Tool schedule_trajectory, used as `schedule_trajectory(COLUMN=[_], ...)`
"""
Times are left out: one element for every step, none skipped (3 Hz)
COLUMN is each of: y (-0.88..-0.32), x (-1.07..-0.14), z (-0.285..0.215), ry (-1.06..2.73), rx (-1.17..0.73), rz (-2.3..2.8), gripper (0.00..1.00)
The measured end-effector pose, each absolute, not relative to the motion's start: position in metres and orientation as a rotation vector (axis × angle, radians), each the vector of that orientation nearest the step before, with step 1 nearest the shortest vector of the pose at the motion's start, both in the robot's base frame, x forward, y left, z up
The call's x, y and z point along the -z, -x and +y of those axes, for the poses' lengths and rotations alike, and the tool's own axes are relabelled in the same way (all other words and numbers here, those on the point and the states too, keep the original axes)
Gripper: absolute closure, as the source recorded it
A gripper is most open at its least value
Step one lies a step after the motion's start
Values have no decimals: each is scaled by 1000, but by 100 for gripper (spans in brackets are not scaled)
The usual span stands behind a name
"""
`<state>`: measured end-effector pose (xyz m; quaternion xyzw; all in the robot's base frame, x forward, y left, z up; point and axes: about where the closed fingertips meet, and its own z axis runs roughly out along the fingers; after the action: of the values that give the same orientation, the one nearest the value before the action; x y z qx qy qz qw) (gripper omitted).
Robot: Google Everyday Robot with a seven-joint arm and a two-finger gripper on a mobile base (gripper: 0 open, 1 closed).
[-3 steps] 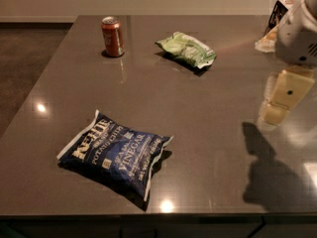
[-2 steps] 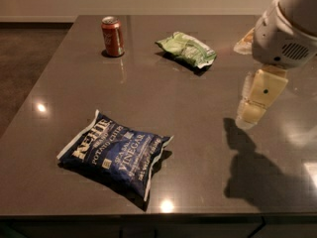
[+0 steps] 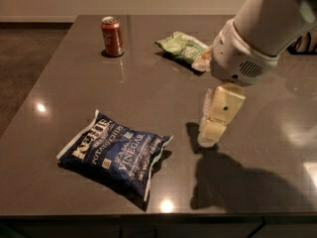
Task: Pick blue chip bag
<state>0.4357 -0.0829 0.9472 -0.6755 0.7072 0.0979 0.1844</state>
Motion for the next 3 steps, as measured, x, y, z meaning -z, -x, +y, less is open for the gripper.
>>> schedule_trajectory(y=[-418,-402,-393], x=[-937,-922,-904], z=[-56,-32,-13], ry=[1934,1958,1978], rx=[-354,-393,-363], rz=[1949,1923,1903], gripper=[0,0,0])
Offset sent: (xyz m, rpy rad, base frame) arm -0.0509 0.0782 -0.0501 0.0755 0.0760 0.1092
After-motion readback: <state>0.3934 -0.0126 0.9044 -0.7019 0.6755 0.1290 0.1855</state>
